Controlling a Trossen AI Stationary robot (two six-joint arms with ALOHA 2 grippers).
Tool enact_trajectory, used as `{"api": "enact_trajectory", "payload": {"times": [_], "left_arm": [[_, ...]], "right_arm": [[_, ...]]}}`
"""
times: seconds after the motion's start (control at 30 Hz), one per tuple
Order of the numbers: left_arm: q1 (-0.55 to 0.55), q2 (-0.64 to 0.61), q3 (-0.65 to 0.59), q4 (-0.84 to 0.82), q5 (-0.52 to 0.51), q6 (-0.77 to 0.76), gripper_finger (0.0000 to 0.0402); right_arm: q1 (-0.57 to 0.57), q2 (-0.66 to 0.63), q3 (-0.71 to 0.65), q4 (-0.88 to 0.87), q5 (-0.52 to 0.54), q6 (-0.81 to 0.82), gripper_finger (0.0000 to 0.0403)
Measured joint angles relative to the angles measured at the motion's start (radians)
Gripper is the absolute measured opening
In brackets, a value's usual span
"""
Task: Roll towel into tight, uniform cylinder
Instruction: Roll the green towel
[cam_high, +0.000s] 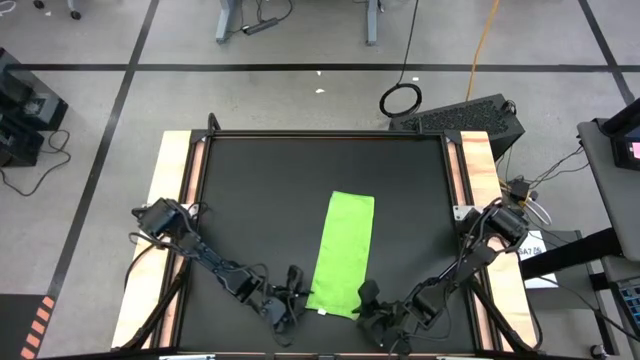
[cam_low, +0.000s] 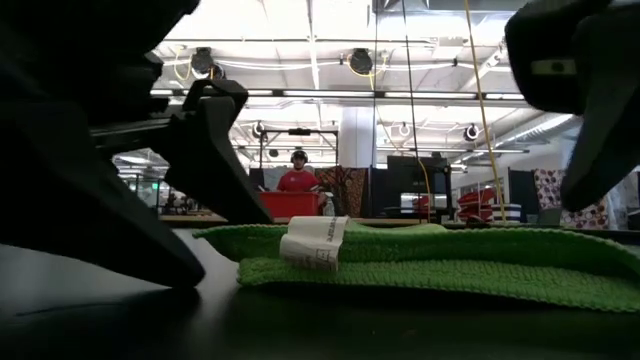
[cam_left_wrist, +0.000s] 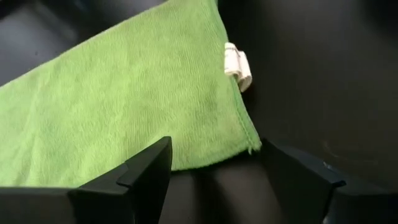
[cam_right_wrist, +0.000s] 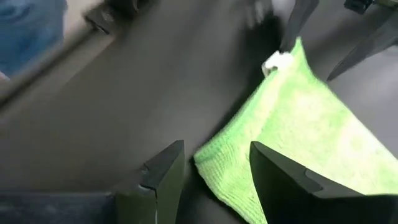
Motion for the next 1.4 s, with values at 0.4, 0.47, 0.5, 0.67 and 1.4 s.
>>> {"api": "enact_trajectory", "payload": {"times": [0.4, 0.47, 0.5, 0.67, 1.4], "left_arm": [[0.031, 0.011, 0.007, 0.006, -0.006, -0.001, 0.0255], [0.035, 0.011, 0.007, 0.010, -0.006, -0.001, 0.0255], [0.038, 0.012, 0.006, 0.013, -0.003, 0.000, 0.0255], [0.047, 0.012, 0.006, 0.016, 0.017, 0.000, 0.0255], [0.043, 0.017, 0.002, 0.133, -0.036, -0.052, 0.0255]], "right_arm": [[-0.015, 0.073, 0.009, 0.010, 0.093, -0.003, 0.0153], [-0.017, 0.074, 0.016, 0.005, 0.092, 0.002, 0.0131], [-0.019, 0.075, 0.017, 0.004, 0.092, 0.016, 0.0117], [-0.018, 0.077, 0.016, -0.005, 0.116, 0.103, 0.0023], [-0.060, -0.048, 0.016, -0.032, 0.165, 0.650, 0.0001]]}}
